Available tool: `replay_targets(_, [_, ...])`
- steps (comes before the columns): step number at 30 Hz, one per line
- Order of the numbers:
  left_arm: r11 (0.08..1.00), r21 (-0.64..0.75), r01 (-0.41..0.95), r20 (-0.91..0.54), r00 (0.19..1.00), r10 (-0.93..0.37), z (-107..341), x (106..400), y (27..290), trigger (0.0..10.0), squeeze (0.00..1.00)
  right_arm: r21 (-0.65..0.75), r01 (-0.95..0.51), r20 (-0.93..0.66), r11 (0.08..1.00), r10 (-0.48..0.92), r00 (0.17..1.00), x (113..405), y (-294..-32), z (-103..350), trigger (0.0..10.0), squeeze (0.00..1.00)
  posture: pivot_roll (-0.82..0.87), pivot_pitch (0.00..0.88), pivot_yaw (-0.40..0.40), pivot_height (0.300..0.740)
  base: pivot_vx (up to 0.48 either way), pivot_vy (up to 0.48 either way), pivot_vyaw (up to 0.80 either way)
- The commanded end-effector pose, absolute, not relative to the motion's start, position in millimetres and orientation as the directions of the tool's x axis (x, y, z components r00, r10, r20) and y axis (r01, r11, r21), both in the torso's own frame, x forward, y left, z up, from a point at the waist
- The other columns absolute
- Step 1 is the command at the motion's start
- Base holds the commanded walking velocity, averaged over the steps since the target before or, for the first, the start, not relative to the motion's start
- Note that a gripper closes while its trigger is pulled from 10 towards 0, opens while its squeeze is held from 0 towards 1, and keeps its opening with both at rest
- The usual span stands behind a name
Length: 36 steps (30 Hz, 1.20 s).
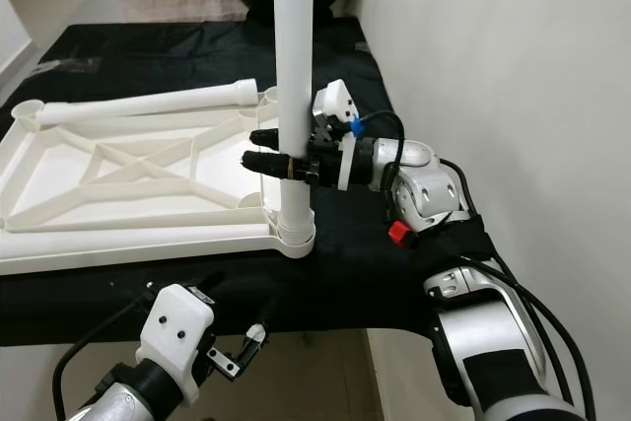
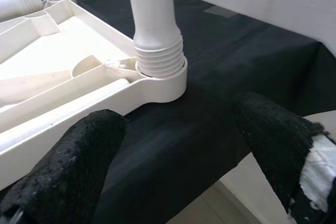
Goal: Building children table
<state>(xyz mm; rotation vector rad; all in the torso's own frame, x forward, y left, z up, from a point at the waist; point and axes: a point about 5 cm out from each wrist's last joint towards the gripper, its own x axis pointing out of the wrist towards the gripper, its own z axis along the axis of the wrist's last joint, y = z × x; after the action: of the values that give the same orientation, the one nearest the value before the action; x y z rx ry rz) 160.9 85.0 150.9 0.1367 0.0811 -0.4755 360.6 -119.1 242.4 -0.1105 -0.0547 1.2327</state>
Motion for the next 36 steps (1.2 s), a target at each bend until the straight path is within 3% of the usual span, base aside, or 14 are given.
replay_targets(1, [0.879, 0.116, 0.463, -0.123, 0.885, -0.450, 147, 161, 85, 10.0, 0.00, -0.052, -0.917, -0.110, 0.396, 0.910, 0.400, 363, -122, 215, 10.0, 0.00, 0.13, 0.158, -0.020, 0.740, 0.000, 0.000, 0.00])
replay_targets(3, [0.880, 0.120, 0.460, -0.119, 0.886, -0.447, 148, 162, 86, 10.0, 0.00, -0.057, -0.880, -0.089, 0.471, 0.876, 0.474, 362, -123, 211, 10.0, 0.00, 0.12, 0.160, -0.020, 0.740, 0.000, 0.000, 0.00])
replay_targets(11, [0.881, 0.129, 0.456, -0.112, 0.889, -0.444, 149, 164, 88, 10.0, 0.00, -0.044, -0.829, -0.035, 0.558, 0.828, 0.560, 356, -124, 206, 10.0, 0.00, 0.12, 0.161, -0.016, 0.740, 0.000, 0.000, 0.00])
replay_targets(19, [0.879, 0.136, 0.457, -0.106, 0.889, -0.446, 150, 166, 88, 10.0, 0.00, -0.019, -0.619, 0.000, 0.785, 0.619, 0.785, 356, -125, 202, 10.0, 0.00, 0.12, 0.159, -0.009, 0.740, 0.000, 0.000, 0.00])
replay_targets(26, [0.879, 0.141, 0.455, -0.101, 0.890, -0.444, 150, 168, 89, 10.0, 0.00, -0.015, -0.527, 0.002, 0.850, 0.527, 0.850, 356, -122, 202, 10.0, 0.00, 0.12, 0.155, -0.012, 0.740, 0.000, 0.000, 0.00])
replay_targets(33, [0.880, 0.142, 0.454, -0.102, 0.891, -0.443, 149, 168, 89, 10.0, 0.00, -0.096, -0.419, 0.042, 0.903, 0.424, 0.905, 348, -114, 202, 10.0, 0.00, 0.12, 0.147, -0.016, 0.740, 0.000, 0.000, 0.00])
replay_targets(36, [0.879, 0.143, 0.455, -0.100, 0.890, -0.445, 149, 169, 88, 10.0, 0.00, -0.147, -0.289, 0.028, 0.946, 0.296, 0.955, 347, -116, 201, 10.0, 0.00, 0.11, 0.143, -0.014, 0.740, 0.000, 0.000, 0.00])
